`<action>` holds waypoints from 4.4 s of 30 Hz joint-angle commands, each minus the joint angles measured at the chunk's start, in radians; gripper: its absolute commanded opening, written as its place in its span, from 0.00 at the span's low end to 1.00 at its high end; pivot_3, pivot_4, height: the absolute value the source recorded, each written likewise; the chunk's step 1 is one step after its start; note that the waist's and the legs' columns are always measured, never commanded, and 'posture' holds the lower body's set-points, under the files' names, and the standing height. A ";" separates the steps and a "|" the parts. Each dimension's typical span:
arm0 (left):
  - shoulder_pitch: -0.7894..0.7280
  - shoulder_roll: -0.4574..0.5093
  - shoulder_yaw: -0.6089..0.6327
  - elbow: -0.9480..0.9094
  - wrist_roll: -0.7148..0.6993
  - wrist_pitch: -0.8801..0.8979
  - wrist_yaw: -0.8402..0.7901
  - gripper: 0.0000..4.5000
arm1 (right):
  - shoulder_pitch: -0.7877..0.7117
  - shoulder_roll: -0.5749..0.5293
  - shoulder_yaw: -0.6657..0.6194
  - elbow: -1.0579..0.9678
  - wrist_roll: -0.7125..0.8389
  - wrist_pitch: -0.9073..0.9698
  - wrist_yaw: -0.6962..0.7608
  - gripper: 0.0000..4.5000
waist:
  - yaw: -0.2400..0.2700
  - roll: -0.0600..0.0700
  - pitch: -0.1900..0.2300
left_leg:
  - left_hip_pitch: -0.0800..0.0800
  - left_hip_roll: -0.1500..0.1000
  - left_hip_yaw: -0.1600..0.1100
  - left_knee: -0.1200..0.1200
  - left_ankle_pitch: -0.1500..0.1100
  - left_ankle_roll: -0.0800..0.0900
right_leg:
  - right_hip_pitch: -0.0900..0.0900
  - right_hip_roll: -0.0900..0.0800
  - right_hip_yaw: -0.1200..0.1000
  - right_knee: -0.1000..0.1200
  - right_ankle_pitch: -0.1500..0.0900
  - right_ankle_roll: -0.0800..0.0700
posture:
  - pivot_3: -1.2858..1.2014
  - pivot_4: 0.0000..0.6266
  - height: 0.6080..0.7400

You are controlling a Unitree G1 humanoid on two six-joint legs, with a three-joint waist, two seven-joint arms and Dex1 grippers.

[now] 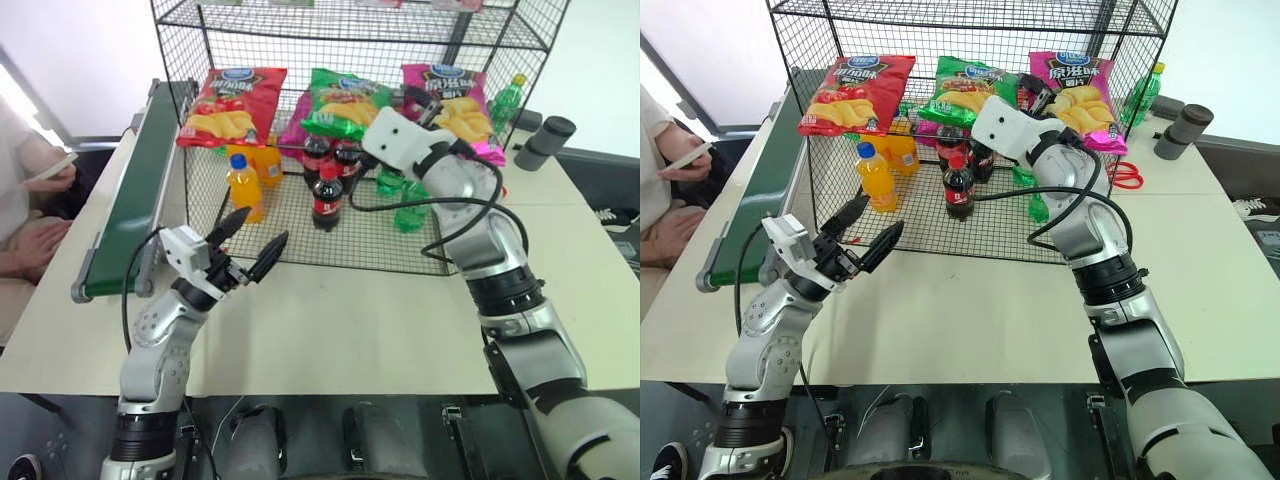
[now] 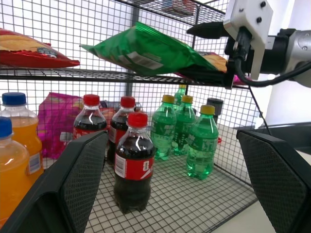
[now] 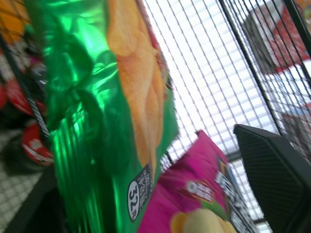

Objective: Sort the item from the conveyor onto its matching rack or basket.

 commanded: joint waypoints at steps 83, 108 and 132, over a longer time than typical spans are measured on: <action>-0.020 -0.028 -0.046 0.001 0.024 -0.060 0.018 1.00 | 0.023 -0.071 -0.098 0.044 0.473 -0.419 0.249 0.26 | 0.003 0.000 0.000 | 0.000 0.000 -0.001 0.000 0.000 0.000 | 0.000 0.000 0.000 0.000 0.000 0.000 | 0.52 0.24 1.00; -0.015 -0.043 -0.054 -0.005 0.033 -0.065 0.027 1.00 | -0.224 -0.078 -0.004 0.611 0.264 -0.907 0.141 0.02 | 0.000 0.000 0.000 | 0.000 0.000 0.000 0.000 0.000 0.000 | 0.000 0.000 0.000 0.000 0.000 0.000 | 0.52 0.24 1.00; -0.023 -0.056 -0.069 -0.004 0.028 -0.070 0.033 1.00 | -0.200 -0.119 -0.016 0.651 0.292 -0.954 0.157 0.74 | -0.001 0.000 0.000 | 0.000 0.000 0.000 0.000 0.000 0.000 | 0.000 0.000 0.000 0.000 0.000 0.000 | 0.52 0.24 1.00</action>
